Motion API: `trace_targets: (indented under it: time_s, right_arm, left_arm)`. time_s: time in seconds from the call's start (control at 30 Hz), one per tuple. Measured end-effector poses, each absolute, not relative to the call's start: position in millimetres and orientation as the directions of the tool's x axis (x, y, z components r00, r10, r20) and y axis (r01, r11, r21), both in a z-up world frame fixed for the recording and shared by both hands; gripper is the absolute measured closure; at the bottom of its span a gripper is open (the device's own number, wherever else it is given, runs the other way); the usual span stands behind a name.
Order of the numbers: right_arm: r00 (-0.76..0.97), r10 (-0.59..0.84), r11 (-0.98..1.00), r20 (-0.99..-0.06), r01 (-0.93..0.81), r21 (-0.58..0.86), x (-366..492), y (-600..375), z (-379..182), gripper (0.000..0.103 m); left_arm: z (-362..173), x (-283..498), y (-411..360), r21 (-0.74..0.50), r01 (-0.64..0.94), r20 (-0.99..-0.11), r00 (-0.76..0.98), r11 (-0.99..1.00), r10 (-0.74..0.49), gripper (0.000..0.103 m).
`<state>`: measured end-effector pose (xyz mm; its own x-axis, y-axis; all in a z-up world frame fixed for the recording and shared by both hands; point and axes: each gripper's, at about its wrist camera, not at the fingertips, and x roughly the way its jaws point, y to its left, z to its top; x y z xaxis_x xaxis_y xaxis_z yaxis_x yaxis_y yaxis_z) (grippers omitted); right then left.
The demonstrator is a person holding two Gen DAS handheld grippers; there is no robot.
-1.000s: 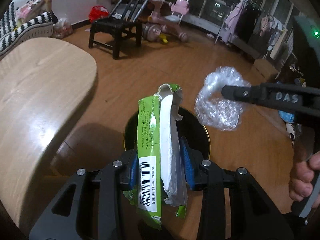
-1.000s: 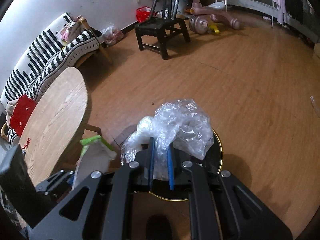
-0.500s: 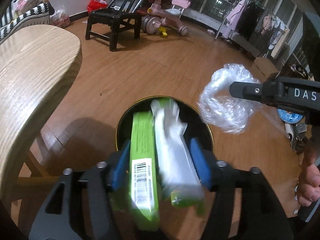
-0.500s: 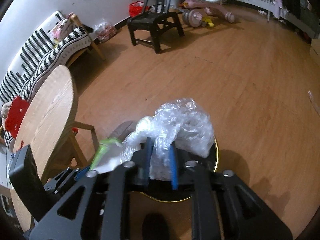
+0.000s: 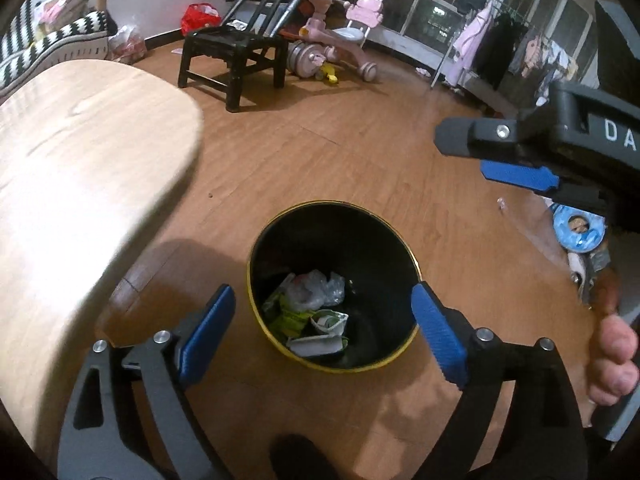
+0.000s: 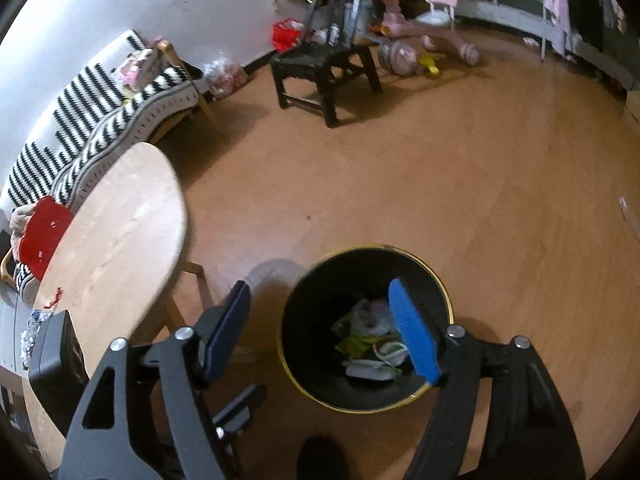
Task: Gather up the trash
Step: 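Move both open tools back over the remaining trash on the table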
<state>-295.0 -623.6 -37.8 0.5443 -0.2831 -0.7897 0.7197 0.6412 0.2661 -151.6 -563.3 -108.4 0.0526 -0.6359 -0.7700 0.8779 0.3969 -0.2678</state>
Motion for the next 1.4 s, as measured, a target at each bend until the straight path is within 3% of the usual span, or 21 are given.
trace_targets:
  time_s: [0.33,0.5,0.67,0.97,1.27,1.4]
  right_arm:
    - [0.664,-0.199,0.805,-0.721,0.530,0.266,-200,-520,18,0.026]
    - [0.704,-0.093,0.888,-0.704,0.379,0.261,-134,-437,35,0.026]
    - [0.723,0.027,0.948,-0.690,0.201,0.247,-64,-337,47,0.026]
    - [0.688,0.134,0.984,-0.713,-0.005,0.180,14,-211,31,0.026]
    - [0.620,0.195,0.978,-0.760,-0.061,0.201,58,-183,-3,0.026]
    - [0.603,0.192,0.979,-0.774,-0.068,0.190,69,-178,-14,0.026]
  left_arm:
    - [-31,-77,-413,-0.264,0.778,-0.702,0.251,0.571,-0.666,0.011]
    - [-12,-31,-299,-0.158,0.662,-0.705,0.444,0.733,-0.553,0.011]
    - [0,6,-186,-0.134,0.496,-0.710,0.556,0.858,-0.432,0.011]
    - [7,55,-34,-0.108,0.245,-0.713,0.656,0.963,-0.247,0.011]
    - [-14,121,56,0.052,0.193,-0.734,0.672,0.980,-0.094,0.011]
    - [-31,151,65,0.040,0.171,-0.759,0.646,0.985,-0.081,0.011]
